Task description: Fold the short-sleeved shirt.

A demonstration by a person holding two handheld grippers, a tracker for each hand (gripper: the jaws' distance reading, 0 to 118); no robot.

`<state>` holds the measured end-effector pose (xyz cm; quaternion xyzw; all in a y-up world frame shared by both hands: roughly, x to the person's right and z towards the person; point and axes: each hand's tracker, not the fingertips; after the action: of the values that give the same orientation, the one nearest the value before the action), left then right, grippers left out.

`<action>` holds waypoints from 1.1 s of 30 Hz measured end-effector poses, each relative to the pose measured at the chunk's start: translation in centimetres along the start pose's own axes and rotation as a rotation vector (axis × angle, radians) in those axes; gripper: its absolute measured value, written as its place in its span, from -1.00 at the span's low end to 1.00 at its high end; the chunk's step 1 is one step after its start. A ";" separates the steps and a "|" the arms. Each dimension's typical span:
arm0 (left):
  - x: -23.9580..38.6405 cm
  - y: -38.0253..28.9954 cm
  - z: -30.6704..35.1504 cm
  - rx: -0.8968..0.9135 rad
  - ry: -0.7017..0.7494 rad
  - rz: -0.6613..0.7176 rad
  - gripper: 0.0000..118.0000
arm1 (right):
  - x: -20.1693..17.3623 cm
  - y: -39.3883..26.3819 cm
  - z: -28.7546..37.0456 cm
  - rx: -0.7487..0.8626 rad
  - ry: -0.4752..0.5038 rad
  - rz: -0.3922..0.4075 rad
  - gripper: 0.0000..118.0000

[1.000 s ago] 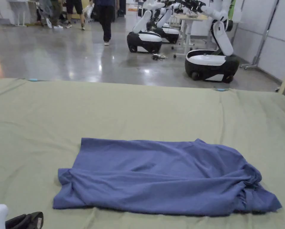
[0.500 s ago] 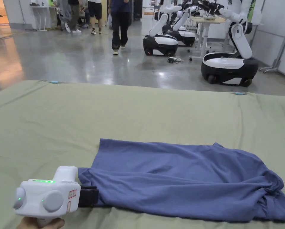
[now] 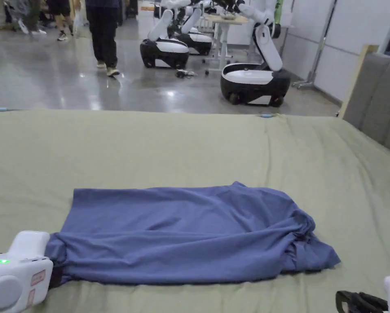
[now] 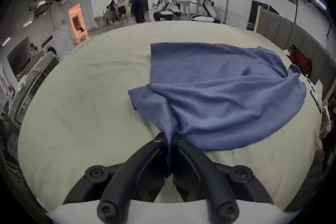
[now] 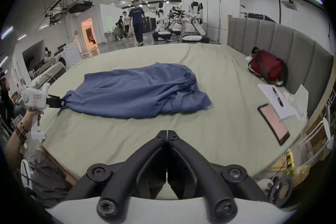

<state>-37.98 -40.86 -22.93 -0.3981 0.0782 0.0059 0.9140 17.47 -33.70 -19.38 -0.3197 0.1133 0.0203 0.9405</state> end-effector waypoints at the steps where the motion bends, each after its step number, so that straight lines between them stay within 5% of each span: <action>1: -0.1 0.0 0.1 0.006 -0.003 0.002 -0.95 | 0.6 0.7 -0.7 0.005 0.000 0.011 -0.93; 5: 0.0 -0.1 0.3 -0.004 -0.047 0.054 -0.95 | 4.2 4.2 -7.3 -0.062 0.012 0.020 0.47; 11: 1.1 0.0 0.9 -0.015 -0.054 0.041 -0.95 | 7.3 7.0 -16.4 -0.213 0.005 0.017 0.47; 16: 1.4 0.0 0.9 -0.016 -0.052 0.046 -0.95 | 6.4 6.8 -19.9 -0.356 0.021 0.032 0.38; 18: 1.3 0.1 0.8 -0.017 -0.056 0.048 -0.95 | 5.4 6.2 -20.1 -0.364 0.059 0.061 -0.57; 19: 1.3 0.1 0.9 -0.017 -0.056 0.049 -0.95 | 4.4 6.2 -19.7 -0.325 0.037 0.101 -0.79; 21: 1.3 0.1 0.9 -0.018 -0.059 0.054 -0.95 | 3.1 6.2 -19.7 -0.355 -0.031 0.183 -0.79; 33: -0.5 -1.6 7.5 0.012 -0.168 0.081 -0.95 | 5.0 5.0 -10.4 -0.270 0.028 0.024 -0.79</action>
<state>-37.32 -36.43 -16.65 -0.3871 0.0172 0.0757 0.9188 19.74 -36.23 -31.51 -0.4420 0.1265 0.0420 0.8870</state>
